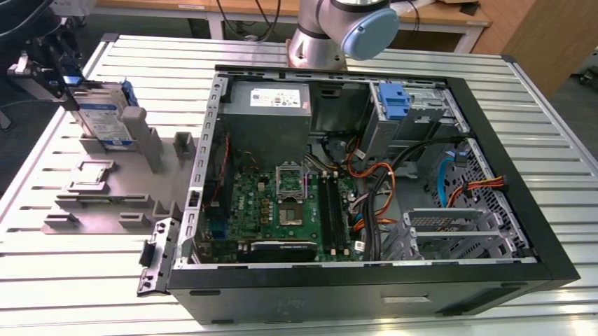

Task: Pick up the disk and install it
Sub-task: 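Pick up the disk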

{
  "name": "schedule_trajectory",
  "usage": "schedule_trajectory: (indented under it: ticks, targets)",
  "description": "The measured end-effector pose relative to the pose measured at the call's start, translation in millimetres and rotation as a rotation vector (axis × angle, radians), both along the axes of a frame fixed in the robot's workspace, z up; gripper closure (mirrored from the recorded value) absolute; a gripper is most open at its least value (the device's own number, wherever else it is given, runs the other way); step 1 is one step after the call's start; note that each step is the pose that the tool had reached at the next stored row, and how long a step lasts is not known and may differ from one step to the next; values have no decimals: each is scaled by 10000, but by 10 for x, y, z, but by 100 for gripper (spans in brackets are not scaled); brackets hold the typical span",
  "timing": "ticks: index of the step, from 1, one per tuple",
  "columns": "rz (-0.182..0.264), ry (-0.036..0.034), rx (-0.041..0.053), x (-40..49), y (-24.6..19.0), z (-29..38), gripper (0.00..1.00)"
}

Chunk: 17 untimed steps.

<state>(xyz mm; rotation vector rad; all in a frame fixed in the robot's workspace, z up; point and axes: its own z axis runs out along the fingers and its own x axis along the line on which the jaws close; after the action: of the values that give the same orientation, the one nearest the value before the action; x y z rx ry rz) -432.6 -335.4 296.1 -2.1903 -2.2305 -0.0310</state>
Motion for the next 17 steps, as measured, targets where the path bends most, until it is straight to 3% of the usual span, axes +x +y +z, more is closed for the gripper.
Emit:
schedule_trajectory:
  ticks: [11, 17]
  targets:
    - [-110, 2, 0, -14, 52, -53, 46]
    - [-170, 1, 0, -24, 59, -60, 46]
